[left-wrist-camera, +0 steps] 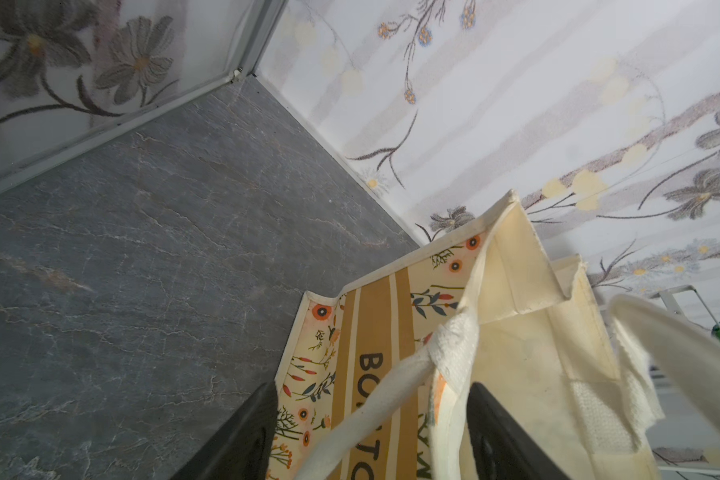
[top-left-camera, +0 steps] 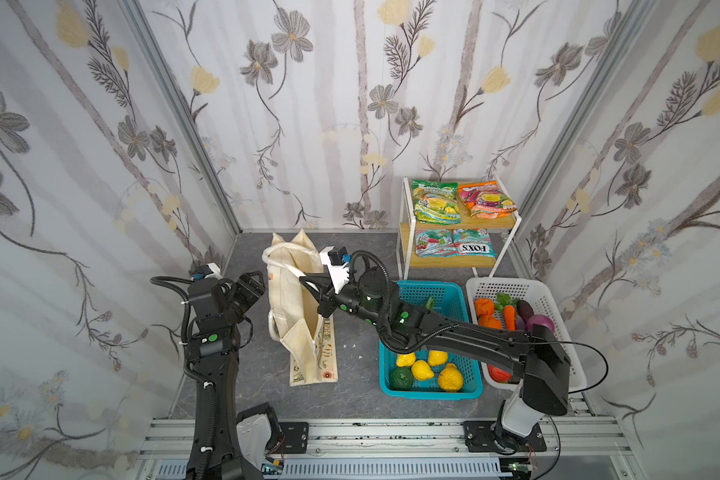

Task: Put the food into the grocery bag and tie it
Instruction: 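Pull the handles apart with both grippers to stand the bag open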

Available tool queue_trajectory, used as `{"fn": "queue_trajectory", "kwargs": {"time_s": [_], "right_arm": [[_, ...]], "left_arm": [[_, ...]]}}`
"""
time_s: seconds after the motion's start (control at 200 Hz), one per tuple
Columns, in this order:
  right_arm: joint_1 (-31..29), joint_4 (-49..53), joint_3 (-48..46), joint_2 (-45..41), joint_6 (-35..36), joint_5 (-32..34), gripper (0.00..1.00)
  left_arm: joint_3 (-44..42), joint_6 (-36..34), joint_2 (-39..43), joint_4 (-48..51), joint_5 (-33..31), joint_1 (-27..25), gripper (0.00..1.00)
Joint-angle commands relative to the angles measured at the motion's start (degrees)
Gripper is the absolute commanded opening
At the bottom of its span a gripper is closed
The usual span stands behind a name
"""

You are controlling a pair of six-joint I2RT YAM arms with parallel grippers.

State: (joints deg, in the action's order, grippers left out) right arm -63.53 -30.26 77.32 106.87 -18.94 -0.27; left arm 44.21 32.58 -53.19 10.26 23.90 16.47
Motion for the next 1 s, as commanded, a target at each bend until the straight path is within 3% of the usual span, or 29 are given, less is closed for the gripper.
{"fn": "queue_trajectory", "kwargs": {"time_s": [0.0, 0.135, 0.195, 0.235, 0.33, 0.36, 0.44, 0.61, 0.694, 0.779, 0.854, 0.994], "right_arm": [[0.8, -15.5, -4.6, -1.7, -7.5, 0.8, 0.00], [1.4, -26.8, -12.5, -3.3, -11.4, 2.5, 0.00], [1.4, -30.5, -15.3, -3.7, -13.4, 4.5, 0.00], [1.5, -32.5, -17.1, -4.1, -14.7, 5.7, 0.00], [1.5, -39.5, -21.7, -5.0, -17.0, 7.7, 0.00], [1.5, -41.1, -22.8, -5.3, -17.6, 8.3, 0.00], [1.5, -43.6, -25.2, -6.3, -19.0, 10.4, 0.05], [1.6, -44.1, -32.2, -9.3, -26.6, 18.6, 0.05], [1.8, -37.2, -32.9, -11.4, -27.0, 20.9, 0.18], [2.2, -30.4, -33.7, -13.4, -26.3, 22.7, 0.25], [3.1, -26.5, -36.0, -15.0, -25.8, 23.6, 0.40], [6.2, -20.3, -37.7, -17.3, -26.0, 20.2, 0.43]], "left_arm": [[0.7, -2.1, -2.9, -2.2, 0.6, -3.7, 0.74], [0.5, -1.4, -6.6, -3.2, -3.7, -8.5, 0.78], [1.4, -1.6, -8.8, -3.9, -3.6, -10.6, 0.74], [2.2, -1.8, -9.9, -4.1, -3.8, -11.8, 0.65], [4.1, -2.2, -12.0, -4.3, -3.8, -13.1, 0.13], [4.6, -2.3, -12.2, -4.2, -4.3, -13.2, 0.00], [5.1, -2.7, -11.2, -4.1, -6.9, -13.2, 0.00], [5.3, -3.0, -9.0, -3.5, -9.0, -13.1, 0.00], [5.0, -3.2, -8.7, -3.2, -9.2, -13.0, 0.00], [5.1, -3.6, -8.4, -2.8, -9.5, -13.0, 0.00], [5.2, -3.8, -8.2, -2.7, -9.7, -13.0, 0.00], [5.6, -3.7, -7.9, -2.6, -8.8, -13.0, 0.00]]}}
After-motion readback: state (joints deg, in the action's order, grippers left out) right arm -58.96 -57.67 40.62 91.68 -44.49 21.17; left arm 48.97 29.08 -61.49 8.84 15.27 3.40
